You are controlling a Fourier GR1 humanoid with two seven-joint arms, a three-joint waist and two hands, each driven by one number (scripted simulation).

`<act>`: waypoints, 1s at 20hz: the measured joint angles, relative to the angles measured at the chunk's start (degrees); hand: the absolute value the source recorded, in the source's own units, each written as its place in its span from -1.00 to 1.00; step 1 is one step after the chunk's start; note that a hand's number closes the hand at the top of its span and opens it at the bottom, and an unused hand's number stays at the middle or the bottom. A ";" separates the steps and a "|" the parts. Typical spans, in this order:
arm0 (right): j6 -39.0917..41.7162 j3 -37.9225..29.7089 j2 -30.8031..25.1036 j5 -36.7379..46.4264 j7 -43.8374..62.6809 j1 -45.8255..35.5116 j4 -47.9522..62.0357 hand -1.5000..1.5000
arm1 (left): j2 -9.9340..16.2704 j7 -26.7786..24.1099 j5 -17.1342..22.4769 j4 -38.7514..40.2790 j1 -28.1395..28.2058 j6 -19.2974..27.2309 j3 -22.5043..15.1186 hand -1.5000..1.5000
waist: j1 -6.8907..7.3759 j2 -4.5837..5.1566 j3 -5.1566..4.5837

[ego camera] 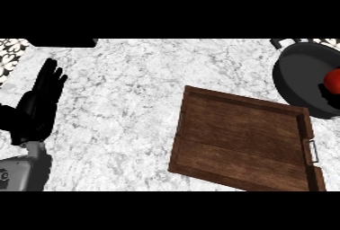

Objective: Pick the tomato from the tray and place it in the pot

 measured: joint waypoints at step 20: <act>-10.72 -2.94 -4.76 12.32 -19.92 -21.59 55.50 -1.00 | -0.89 0.50 -0.35 1.46 -3.09 -0.32 -0.60 0.00 | 2.19 0.92 0.22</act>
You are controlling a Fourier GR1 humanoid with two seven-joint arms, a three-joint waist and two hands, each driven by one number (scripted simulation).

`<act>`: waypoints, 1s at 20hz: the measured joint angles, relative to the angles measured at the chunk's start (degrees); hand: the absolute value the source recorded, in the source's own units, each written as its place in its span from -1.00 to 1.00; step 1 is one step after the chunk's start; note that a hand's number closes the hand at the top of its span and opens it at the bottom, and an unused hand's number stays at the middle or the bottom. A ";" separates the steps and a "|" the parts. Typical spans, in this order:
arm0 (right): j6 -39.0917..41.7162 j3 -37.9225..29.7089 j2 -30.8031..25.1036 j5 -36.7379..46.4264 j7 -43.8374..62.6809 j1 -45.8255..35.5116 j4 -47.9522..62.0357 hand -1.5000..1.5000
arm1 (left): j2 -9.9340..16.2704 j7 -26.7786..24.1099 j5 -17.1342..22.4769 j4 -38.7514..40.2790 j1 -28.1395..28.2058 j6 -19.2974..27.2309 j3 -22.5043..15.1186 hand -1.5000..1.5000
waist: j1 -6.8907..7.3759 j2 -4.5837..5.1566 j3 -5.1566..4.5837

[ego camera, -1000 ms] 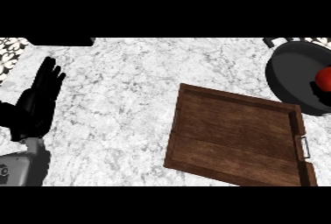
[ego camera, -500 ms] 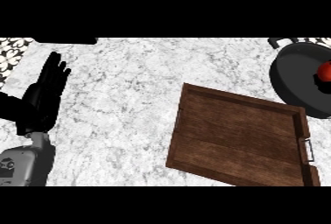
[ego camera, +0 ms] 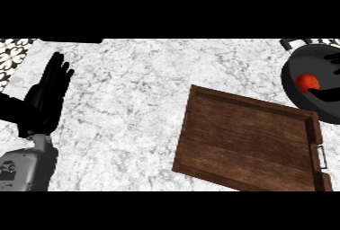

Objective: Pick the tomato from the tray and place it in the pot

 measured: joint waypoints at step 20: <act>26.58 -17.81 -9.70 -19.42 -14.14 -1.46 13.05 -1.00 | -0.34 -1.47 -0.13 -0.02 1.59 -0.47 0.30 0.00 | -0.57 -0.03 0.08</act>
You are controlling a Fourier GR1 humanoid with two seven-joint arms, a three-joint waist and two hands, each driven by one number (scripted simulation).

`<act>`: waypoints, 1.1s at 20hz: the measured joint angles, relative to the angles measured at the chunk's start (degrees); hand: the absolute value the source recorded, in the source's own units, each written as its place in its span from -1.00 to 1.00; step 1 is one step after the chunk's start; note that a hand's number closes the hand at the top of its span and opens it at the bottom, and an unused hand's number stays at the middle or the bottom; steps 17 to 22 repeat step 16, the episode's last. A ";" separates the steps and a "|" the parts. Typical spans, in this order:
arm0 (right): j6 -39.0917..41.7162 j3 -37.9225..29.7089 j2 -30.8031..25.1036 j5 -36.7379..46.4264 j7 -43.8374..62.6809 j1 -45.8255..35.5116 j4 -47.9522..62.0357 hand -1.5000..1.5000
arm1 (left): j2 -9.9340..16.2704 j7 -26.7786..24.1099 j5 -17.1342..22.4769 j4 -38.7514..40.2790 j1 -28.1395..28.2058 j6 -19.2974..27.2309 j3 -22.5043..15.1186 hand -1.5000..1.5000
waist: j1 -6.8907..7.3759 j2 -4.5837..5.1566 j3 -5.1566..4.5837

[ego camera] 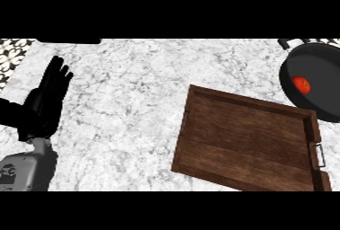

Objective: Pick the tomato from the tray and place it in the pot

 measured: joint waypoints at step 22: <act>10.10 -1.39 -9.67 -1.54 -0.52 6.83 0.91 -1.00 | 0.66 1.22 0.52 -0.60 -1.00 -0.39 0.79 0.00 | 0.13 0.15 0.20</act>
